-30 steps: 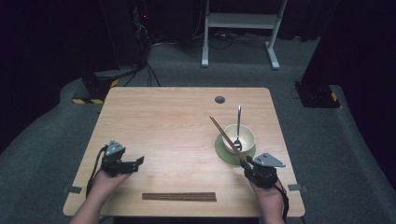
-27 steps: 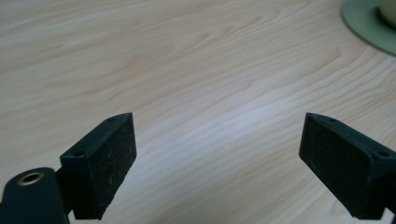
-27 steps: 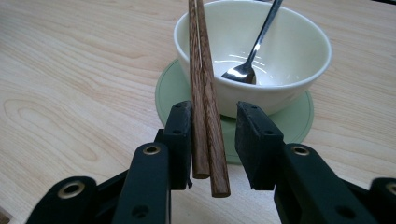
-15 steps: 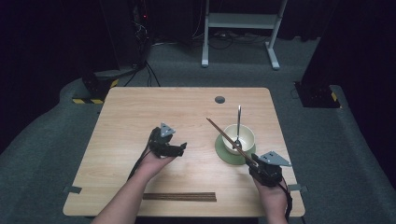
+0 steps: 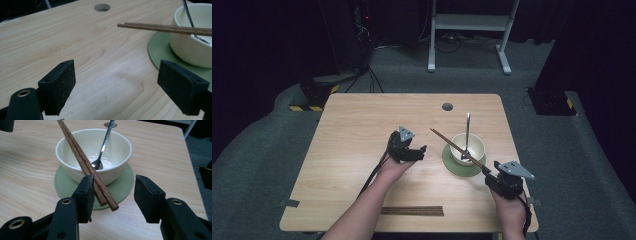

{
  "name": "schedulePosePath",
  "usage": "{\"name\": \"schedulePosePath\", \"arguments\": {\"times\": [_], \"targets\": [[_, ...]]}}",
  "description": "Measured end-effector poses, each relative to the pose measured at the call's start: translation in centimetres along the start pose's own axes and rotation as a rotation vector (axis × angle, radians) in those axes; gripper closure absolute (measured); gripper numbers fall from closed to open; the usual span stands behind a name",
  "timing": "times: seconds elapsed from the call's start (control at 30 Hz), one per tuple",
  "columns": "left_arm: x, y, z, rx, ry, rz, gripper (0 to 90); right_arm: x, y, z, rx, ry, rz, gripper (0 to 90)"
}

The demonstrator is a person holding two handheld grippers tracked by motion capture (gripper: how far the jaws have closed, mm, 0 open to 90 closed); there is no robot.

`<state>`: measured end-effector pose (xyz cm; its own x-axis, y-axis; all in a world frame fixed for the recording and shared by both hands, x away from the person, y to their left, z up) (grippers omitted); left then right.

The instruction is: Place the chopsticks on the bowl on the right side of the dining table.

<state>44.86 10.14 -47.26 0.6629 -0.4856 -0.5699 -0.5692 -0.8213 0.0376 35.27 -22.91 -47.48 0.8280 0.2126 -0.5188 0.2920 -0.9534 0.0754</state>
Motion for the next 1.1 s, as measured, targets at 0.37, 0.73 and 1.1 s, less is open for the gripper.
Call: {"name": "schedulePosePath", "arguments": {"times": [0.37, 0.73, 1.1], "targets": [[1.5, 0.6, 0.0, -0.004, 0.015, -0.007, 15.5, 0.5, 0.1, -0.2, -0.026, -0.021, 0.008, 49.5], [1.4, 1.1, -0.2, -0.008, 0.027, -0.007, 17.1, 1.6, 1.2, -0.4, -0.029, -0.040, 0.024, 48.8], [1.7, 1.3, -0.8, -0.041, 0.054, -0.013, 19.3, 2.0, 2.8, -0.7, -0.008, -0.028, 0.048, 48.9]]}}
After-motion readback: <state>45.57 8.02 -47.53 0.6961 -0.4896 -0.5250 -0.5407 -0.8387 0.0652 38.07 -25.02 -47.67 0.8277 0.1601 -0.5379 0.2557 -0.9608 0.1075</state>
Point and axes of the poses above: each handheld gripper's, and its own axes: x roughly forward along the jaws, z roughly out of its underside, y roughly to its right, the point moved 1 cm from there along x, roughly forward along the jaws, and after that the axes turned 5 degrees about z, right-handed, at the moved point
